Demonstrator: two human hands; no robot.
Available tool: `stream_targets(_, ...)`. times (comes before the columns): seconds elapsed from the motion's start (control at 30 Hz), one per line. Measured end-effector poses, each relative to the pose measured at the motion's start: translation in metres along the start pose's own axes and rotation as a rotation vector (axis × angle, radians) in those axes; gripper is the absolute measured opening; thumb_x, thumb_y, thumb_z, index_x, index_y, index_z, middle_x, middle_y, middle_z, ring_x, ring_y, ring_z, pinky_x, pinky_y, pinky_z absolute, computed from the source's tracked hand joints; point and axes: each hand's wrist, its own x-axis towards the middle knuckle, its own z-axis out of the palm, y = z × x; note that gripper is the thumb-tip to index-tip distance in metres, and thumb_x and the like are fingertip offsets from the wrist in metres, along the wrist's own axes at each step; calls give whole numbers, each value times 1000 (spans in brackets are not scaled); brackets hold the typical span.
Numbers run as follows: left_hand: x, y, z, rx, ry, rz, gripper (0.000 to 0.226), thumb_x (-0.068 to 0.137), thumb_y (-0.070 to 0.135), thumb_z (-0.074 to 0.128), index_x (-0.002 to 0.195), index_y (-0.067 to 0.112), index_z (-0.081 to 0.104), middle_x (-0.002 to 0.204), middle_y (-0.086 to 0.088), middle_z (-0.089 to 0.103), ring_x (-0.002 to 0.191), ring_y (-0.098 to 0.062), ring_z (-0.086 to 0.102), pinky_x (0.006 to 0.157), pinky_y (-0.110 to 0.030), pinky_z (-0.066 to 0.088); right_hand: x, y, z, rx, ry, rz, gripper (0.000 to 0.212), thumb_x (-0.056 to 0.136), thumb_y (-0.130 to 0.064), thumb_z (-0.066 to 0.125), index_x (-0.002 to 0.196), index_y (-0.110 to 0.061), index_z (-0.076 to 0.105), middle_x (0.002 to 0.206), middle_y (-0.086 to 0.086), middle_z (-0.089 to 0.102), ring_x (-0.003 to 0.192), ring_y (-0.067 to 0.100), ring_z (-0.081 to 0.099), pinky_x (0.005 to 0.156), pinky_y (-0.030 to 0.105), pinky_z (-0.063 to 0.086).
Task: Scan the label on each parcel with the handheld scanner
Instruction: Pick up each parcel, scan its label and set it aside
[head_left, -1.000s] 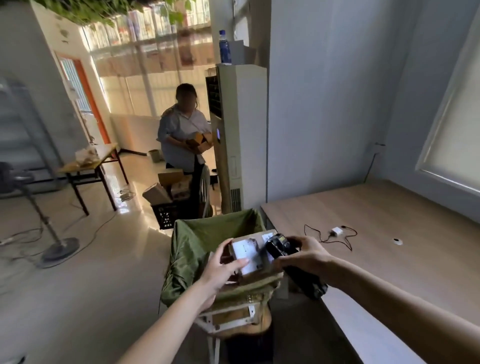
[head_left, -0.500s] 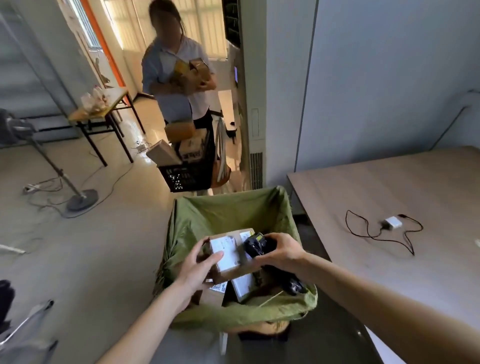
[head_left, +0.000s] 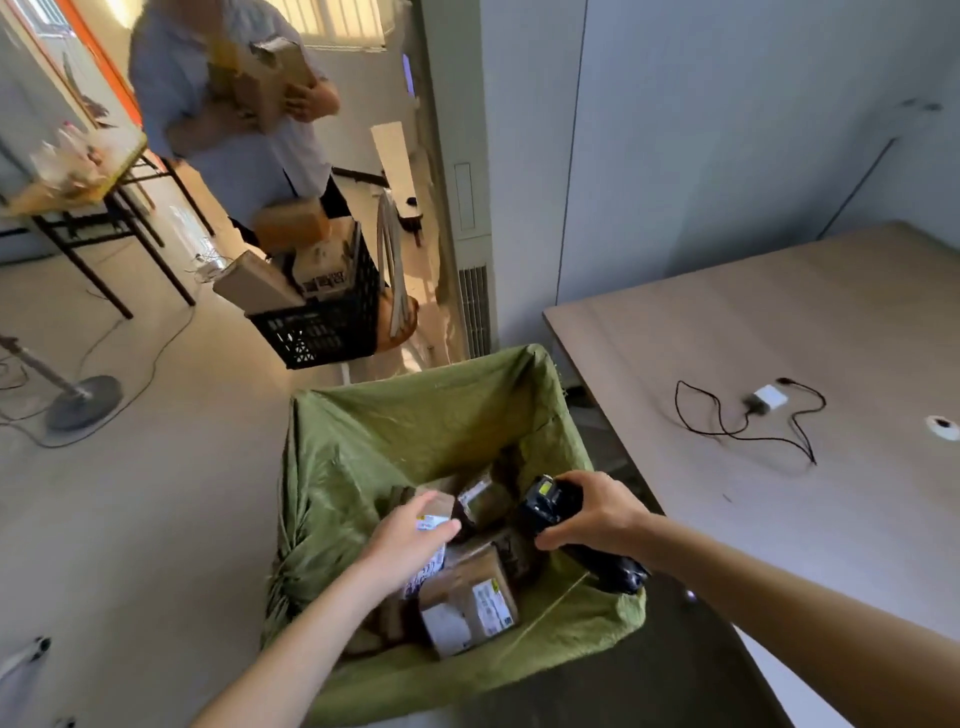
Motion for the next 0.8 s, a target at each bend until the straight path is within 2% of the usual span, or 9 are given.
stream_targets(0.17, 7, 54, -19, -30, -8, 240, 53, 90, 45, 69, 140, 32, 54, 141, 3, 55, 120, -15, 55, 96, -32, 44, -34, -7, -27, 42, 142, -15, 84, 63, -44, 95, 137, -28, 60, 114, -5, 70, 100, 14, 69, 92, 36, 61)
stream_targets(0.23, 3, 78, -21, -17, -26, 337, 51, 89, 49, 69, 137, 37, 55, 140, 6, 55, 121, -13, 53, 98, -33, 44, -58, -9, -39, 73, 239, -8, 87, 63, -46, 94, 141, -29, 58, 118, -4, 69, 105, 17, 67, 95, 39, 59)
stream_targets(0.3, -8, 101, -18, 5, -61, 423, 50, 88, 54, 68, 134, 40, 56, 140, 8, 55, 121, -11, 52, 100, -35, 45, -86, -8, -51, 97, 314, 9, 85, 63, -47, 95, 139, -32, 59, 114, -7, 70, 98, 13, 69, 84, 28, 60)
stream_targets(0.37, -24, 124, -12, 28, -105, 510, 48, 86, 59, 67, 130, 43, 57, 138, 11, 55, 120, -9, 52, 96, -31, 43, -120, -4, -63, 107, 399, 29, 81, 62, -48, 95, 135, -34, 62, 103, -13, 70, 87, 2, 67, 69, 15, 53)
stream_targets(0.43, -41, 148, -1, 44, -147, 588, 50, 85, 60, 68, 129, 41, 59, 139, 10, 55, 121, -11, 53, 96, -30, 43, -160, 3, -72, 118, 486, 70, 79, 63, -49, 93, 134, -33, 63, 101, -12, 70, 84, 1, 67, 67, 14, 51)
stream_targets(0.53, -73, 187, 29, 97, -219, 696, 60, 84, 64, 66, 137, 36, 55, 139, 7, 56, 125, -15, 53, 102, -34, 46, -229, 23, -82, 148, 610, 183, 67, 64, -51, 91, 123, -28, 67, 98, -9, 73, 81, 5, 69, 67, 20, 55)
stream_targets(0.67, -138, 240, 90, 138, -368, 847, 68, 79, 71, 64, 137, 37, 54, 131, 7, 58, 116, -12, 54, 94, -34, 47, -343, 62, -87, 179, 777, 358, 57, 64, -47, 92, 113, -27, 69, 94, -9, 72, 85, 9, 68, 73, 25, 54)
stream_targets(0.8, -227, 284, 168, 145, -514, 989, 59, 83, 59, 71, 133, 31, 58, 133, 5, 59, 117, -13, 56, 102, -36, 47, -471, 109, -74, 222, 945, 563, 50, 62, -49, 90, 105, -31, 71, 93, -10, 74, 88, 12, 69, 79, 29, 55)
